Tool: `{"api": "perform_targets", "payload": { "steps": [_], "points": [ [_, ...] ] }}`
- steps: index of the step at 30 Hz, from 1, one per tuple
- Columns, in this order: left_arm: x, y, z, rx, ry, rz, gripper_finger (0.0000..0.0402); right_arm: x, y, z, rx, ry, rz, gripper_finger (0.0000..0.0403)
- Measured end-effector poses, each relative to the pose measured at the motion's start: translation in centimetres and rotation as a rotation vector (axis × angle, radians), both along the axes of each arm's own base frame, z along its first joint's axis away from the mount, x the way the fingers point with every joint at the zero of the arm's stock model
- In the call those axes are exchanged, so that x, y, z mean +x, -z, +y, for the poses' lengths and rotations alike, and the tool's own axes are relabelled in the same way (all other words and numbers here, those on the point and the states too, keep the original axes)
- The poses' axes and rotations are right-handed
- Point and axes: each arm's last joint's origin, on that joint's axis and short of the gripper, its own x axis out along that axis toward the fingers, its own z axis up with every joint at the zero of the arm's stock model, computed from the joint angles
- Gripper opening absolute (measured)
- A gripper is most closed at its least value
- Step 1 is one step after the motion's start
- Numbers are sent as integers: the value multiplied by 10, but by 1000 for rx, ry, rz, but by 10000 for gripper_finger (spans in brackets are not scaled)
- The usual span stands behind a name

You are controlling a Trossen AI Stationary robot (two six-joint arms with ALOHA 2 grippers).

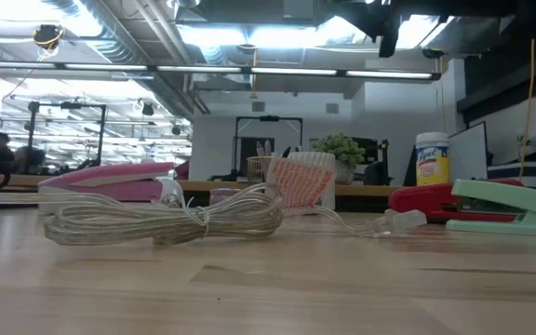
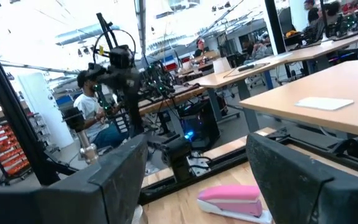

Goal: Screw lightbulb
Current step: Move the lamp socket to the center of the table

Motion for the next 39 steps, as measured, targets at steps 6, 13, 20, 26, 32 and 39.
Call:
{"api": "perform_targets", "payload": {
  "steps": [6, 13, 20, 26, 32, 39],
  "points": [
    [-11, -2, -40, -59, 282, 140, 168, 0, 0, 0, 0, 0, -2, 280],
    [-66, -20, -74, 112, 302, -42, 168, 0, 0, 0, -8, 2, 0, 280],
    [-135, -44, -74, 241, 356, -367, 168, 0, 0, 0, -9, 3, 0, 280],
    [-162, -82, -44, 292, 486, -601, 168, 0, 0, 0, -10, 3, 0, 280],
    [-122, -129, 10, 272, 628, -615, 168, 0, 0, 0, -10, 3, 0, 280],
    [-12, -171, 43, 119, 819, -342, 168, 0, 0, 0, -10, 3, 0, 280]
  ]
}}
